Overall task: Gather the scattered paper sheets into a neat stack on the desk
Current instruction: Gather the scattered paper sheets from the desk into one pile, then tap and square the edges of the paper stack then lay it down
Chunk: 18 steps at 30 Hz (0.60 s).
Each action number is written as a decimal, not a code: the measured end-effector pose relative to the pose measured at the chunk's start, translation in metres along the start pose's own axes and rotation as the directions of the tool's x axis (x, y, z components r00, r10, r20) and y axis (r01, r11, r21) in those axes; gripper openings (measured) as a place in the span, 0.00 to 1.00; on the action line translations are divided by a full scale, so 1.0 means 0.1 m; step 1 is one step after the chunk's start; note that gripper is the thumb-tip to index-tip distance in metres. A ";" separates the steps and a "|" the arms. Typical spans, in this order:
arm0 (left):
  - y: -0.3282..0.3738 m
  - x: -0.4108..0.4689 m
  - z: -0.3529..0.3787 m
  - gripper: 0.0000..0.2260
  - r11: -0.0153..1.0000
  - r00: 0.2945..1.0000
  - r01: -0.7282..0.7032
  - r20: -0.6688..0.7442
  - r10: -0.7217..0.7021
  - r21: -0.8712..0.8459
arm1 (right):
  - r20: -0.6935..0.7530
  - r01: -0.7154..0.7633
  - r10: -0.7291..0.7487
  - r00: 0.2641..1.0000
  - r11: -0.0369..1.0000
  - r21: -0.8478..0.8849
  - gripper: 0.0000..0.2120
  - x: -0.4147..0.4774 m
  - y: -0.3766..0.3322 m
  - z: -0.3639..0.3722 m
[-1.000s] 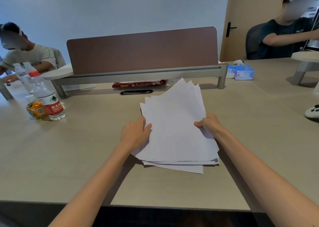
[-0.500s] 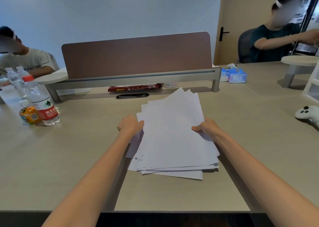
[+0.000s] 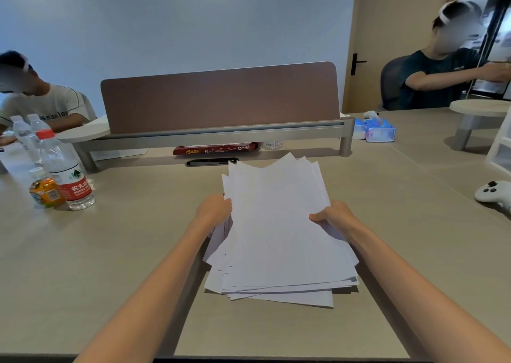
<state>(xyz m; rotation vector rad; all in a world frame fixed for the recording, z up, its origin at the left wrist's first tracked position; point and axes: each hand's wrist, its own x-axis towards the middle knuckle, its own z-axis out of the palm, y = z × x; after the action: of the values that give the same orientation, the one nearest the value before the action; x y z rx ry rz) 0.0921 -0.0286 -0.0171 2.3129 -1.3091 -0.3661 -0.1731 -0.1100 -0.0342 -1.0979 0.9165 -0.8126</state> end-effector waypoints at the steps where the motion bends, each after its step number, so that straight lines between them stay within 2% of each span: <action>1: 0.00 -0.01 0.00 0.15 0.997 1.000 -0.005 -0.026 0.004 -0.075 | -0.009 -0.006 0.006 1.000 1.000 -0.013 0.12 0.01 0.01 -0.01; 3: 0.03 -0.01 -0.04 0.09 0.965 0.998 0.036 -0.045 -0.050 -0.258 | -0.083 -0.027 0.021 0.996 0.997 -0.067 0.10 0.01 0.01 -0.03; 4: 0.04 -0.01 -0.07 0.08 0.933 0.996 0.091 0.007 -0.094 -0.347 | -0.145 -0.037 0.023 0.989 0.994 -0.098 0.13 0.02 0.01 -0.05; 6: 0.04 -0.04 -0.14 0.10 0.871 0.949 0.225 0.302 -0.094 -0.437 | -0.273 -0.049 -0.004 0.962 0.981 -0.189 0.14 0.01 -0.01 -0.08; 7: 0.03 -0.02 -0.17 0.17 0.835 0.908 0.275 0.415 -0.062 -0.476 | -0.315 -0.049 -0.046 0.948 0.956 -0.288 0.12 0.00 -0.02 -0.10; 8: 0.02 0.00 -0.20 0.22 0.801 0.880 0.314 0.472 -0.044 -0.510 | -0.334 -0.063 -0.092 0.938 0.902 -0.427 0.11 0.00 -0.03 -0.13; 10: 0.01 0.04 -0.21 0.28 0.755 0.845 0.369 0.534 -0.030 -0.542 | -0.341 -0.110 -0.179 0.923 0.726 -0.679 0.09 -0.01 -0.09 -0.15; 12: 0.04 0.02 -0.21 0.29 0.718 0.809 0.426 0.587 -0.030 -0.551 | -0.328 -0.126 -0.220 0.919 0.623 -0.772 0.10 0.00 -0.13 -0.15; 15: 0.07 0.09 -0.11 0.31 0.771 0.803 0.386 0.595 -0.010 -0.507 | -0.296 -0.094 -0.219 0.930 0.636 -0.766 0.10 -0.02 -0.19 -0.13; 18: 0.12 0.11 -0.07 0.21 0.884 0.818 0.279 0.575 -0.014 -0.375 | -0.279 -0.080 -0.164 0.946 0.718 -0.692 0.11 0.03 -0.15 -0.13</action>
<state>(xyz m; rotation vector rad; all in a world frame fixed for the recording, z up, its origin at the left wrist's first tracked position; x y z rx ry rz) 0.0919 -0.0411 -0.0055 1.9703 -1.1139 -1.3418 -0.1849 -0.1213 -0.0226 -1.6790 1.5643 -0.7013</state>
